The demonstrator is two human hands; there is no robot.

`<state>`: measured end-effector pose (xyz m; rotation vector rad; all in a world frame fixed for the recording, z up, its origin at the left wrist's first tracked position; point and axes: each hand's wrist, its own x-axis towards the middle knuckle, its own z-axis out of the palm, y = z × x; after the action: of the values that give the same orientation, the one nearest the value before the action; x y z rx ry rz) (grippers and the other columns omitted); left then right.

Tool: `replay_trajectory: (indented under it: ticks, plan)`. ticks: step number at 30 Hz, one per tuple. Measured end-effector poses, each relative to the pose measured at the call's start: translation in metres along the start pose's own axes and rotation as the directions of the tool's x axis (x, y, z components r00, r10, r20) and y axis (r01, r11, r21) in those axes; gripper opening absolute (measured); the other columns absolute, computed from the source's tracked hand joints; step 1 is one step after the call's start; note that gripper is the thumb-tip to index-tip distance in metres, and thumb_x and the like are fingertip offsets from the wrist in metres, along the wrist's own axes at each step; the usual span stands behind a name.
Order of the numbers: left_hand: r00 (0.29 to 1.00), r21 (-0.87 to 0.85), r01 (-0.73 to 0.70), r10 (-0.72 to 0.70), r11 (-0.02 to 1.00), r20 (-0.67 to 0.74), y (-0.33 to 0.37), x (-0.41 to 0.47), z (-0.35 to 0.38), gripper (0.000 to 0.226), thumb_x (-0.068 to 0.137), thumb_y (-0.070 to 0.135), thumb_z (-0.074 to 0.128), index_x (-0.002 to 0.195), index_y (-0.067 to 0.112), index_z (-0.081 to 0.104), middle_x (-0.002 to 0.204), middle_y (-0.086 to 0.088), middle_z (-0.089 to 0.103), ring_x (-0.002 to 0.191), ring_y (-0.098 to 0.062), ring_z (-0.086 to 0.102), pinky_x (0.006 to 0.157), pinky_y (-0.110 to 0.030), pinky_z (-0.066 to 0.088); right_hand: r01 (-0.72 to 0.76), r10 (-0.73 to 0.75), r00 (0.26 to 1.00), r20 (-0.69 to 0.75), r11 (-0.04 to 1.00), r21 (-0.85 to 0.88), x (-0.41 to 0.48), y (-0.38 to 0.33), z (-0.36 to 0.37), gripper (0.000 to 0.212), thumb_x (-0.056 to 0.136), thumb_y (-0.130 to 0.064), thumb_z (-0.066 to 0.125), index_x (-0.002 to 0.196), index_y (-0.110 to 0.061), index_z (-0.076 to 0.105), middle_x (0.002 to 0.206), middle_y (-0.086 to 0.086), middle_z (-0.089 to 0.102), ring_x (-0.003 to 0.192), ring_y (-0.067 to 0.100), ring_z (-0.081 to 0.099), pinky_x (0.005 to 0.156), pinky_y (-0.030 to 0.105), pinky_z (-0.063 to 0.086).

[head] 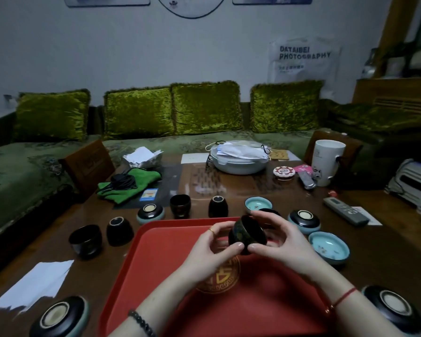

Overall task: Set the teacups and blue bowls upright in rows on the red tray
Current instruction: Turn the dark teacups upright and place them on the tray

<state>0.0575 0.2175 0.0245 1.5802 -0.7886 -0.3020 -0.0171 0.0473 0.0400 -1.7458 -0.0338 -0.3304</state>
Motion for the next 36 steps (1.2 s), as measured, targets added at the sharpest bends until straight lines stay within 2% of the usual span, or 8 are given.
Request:
replay_trajectory:
  ticks: [5, 11, 15, 16, 20, 24, 31, 36]
  plan:
    - [1.0, 0.077, 0.005, -0.005, 0.997, 0.002, -0.009, 0.011, 0.028, 0.044, 0.076, 0.008, 0.07, 0.107, 0.033, 0.052, 0.109, 0.013, 0.063, 0.096, 0.001, 0.062, 0.092, -0.026, 0.049, -0.02, 0.022, 0.997, -0.071, 1.0, 0.022, -0.011, 0.015, -0.023, 0.064, 0.06, 0.006, 0.077, 0.111, -0.027, 0.055, 0.112, 0.0, 0.061, 0.095, 0.0, 0.064, 0.074, 0.012, 0.05]
    - [1.0, 0.082, 0.004, -0.005, 0.997, 0.014, -0.021, 0.022, 0.056, 0.05, 0.073, 0.007, 0.072, 0.111, 0.031, 0.051, 0.113, 0.009, 0.063, 0.102, -0.004, 0.063, 0.089, -0.019, 0.049, -0.081, 0.084, 0.988, -0.133, 0.996, 0.033, -0.02, 0.034, -0.045, 0.066, 0.061, 0.01, 0.075, 0.111, -0.025, 0.052, 0.114, 0.003, 0.062, 0.102, 0.006, 0.061, 0.081, 0.01, 0.049]
    - [1.0, 0.147, 0.01, -0.011, 0.989, 0.004, -0.029, 0.026, 0.07, 0.05, 0.072, 0.01, 0.074, 0.109, 0.035, 0.051, 0.109, 0.012, 0.066, 0.098, -0.002, 0.065, 0.092, -0.024, 0.05, -0.102, 0.086, 0.979, -0.185, 0.992, -0.078, -0.027, 0.04, -0.053, 0.061, 0.061, 0.002, 0.079, 0.111, -0.024, 0.055, 0.117, 0.004, 0.062, 0.111, 0.013, 0.057, 0.095, 0.029, 0.048]
    - [1.0, 0.161, 0.011, -0.012, 0.987, 0.005, -0.03, 0.027, 0.072, 0.05, 0.071, 0.011, 0.074, 0.11, 0.035, 0.051, 0.109, 0.012, 0.066, 0.098, -0.001, 0.064, 0.093, -0.025, 0.05, -0.107, 0.084, 0.977, -0.196, 0.988, -0.107, -0.027, 0.041, -0.054, 0.061, 0.061, 0.0, 0.079, 0.112, -0.024, 0.055, 0.116, 0.003, 0.062, 0.109, 0.011, 0.058, 0.094, 0.029, 0.048]
    - [1.0, 0.21, 0.007, -0.011, 0.978, 0.016, -0.032, 0.031, 0.076, 0.051, 0.071, 0.012, 0.074, 0.113, 0.029, 0.052, 0.108, 0.014, 0.066, 0.096, 0.006, 0.062, 0.088, -0.012, 0.048, -0.118, 0.081, 0.975, -0.205, 0.978, -0.174, -0.027, 0.045, -0.057, 0.065, 0.062, -0.004, 0.08, 0.117, -0.023, 0.052, 0.112, -0.006, 0.061, 0.101, -0.001, 0.058, 0.082, 0.013, 0.05]
    - [1.0, 0.261, 0.003, -0.008, 0.965, 0.018, -0.034, 0.032, 0.077, 0.051, 0.071, 0.012, 0.074, 0.114, 0.026, 0.052, 0.099, 0.025, 0.06, 0.089, 0.02, 0.057, 0.075, 0.003, 0.039, -0.121, 0.078, 0.976, -0.204, 0.97, -0.209, -0.025, 0.048, -0.057, 0.068, 0.062, -0.004, 0.08, 0.121, -0.02, 0.051, 0.114, -0.006, 0.059, 0.1, -0.002, 0.056, 0.079, 0.01, 0.049]
    - [1.0, 0.314, -0.016, 0.022, 0.949, -0.016, -0.038, 0.034, 0.076, 0.05, 0.07, 0.014, 0.075, 0.115, 0.02, 0.054, 0.102, 0.018, 0.061, 0.085, 0.028, 0.051, 0.075, 0.005, 0.036, -0.119, 0.077, 0.978, -0.195, 0.97, -0.213, -0.018, 0.056, -0.057, 0.071, 0.063, -0.003, 0.079, 0.125, -0.017, 0.048, 0.118, -0.001, 0.057, 0.1, -0.001, 0.056, 0.079, 0.004, 0.047]
    - [0.999, 0.328, 0.008, 0.004, 0.945, -0.036, -0.04, 0.039, 0.077, 0.051, 0.071, 0.019, 0.075, 0.117, 0.022, 0.053, 0.107, 0.015, 0.063, 0.093, 0.016, 0.056, 0.081, 0.002, 0.039, -0.143, 0.101, 0.974, -0.205, 0.969, -0.203, -0.014, 0.061, -0.058, 0.072, 0.063, -0.005, 0.079, 0.126, -0.016, 0.046, 0.122, 0.002, 0.056, 0.108, 0.007, 0.056, 0.082, 0.01, 0.048]
